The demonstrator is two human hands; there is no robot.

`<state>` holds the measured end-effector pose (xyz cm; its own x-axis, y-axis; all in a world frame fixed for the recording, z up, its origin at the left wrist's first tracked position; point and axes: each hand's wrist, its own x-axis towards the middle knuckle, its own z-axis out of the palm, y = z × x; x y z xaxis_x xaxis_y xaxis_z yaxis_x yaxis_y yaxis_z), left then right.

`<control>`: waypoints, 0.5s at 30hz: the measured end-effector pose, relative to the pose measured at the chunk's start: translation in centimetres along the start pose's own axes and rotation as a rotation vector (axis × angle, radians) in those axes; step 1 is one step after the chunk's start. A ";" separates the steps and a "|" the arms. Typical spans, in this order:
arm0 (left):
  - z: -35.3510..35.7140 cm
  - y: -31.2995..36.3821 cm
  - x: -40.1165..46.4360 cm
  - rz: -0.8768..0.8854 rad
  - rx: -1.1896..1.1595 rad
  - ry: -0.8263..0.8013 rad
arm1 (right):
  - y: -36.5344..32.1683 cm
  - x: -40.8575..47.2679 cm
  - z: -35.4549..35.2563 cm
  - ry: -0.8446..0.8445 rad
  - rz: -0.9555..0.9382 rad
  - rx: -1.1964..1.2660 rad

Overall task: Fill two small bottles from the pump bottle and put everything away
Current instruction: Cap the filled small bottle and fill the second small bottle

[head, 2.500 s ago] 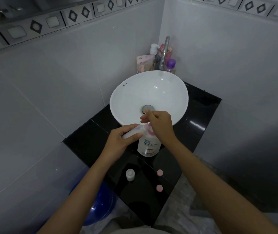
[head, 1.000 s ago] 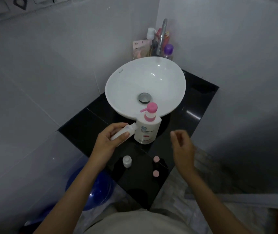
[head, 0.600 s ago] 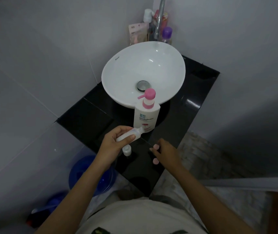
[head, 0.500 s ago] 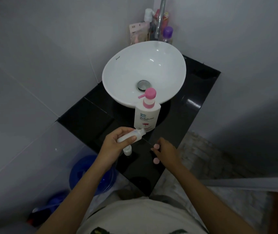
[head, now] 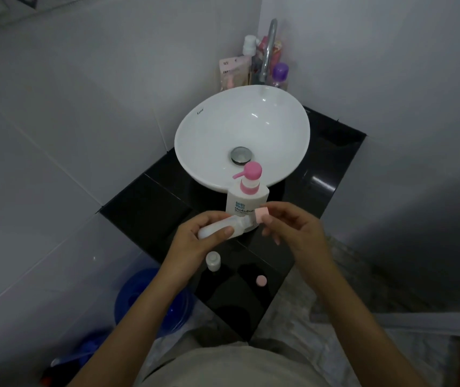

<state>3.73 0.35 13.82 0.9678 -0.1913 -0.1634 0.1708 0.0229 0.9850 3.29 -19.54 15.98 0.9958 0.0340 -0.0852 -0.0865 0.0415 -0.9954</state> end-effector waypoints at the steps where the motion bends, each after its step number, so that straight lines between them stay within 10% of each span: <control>1: 0.2 0.4 0.1 0.014 0.001 -0.011 | -1.0 -0.2 0.1 -0.004 -0.025 -0.015; 15: 1.2 2.4 0.3 0.044 -0.071 -0.040 | -4.3 -0.4 -0.3 -0.095 -0.169 -0.314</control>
<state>4.22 -0.82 16.18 0.9668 -0.2274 -0.1166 0.1427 0.1017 0.9845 3.24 -20.00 20.25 0.9868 0.1455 0.0711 0.1066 -0.2533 -0.9615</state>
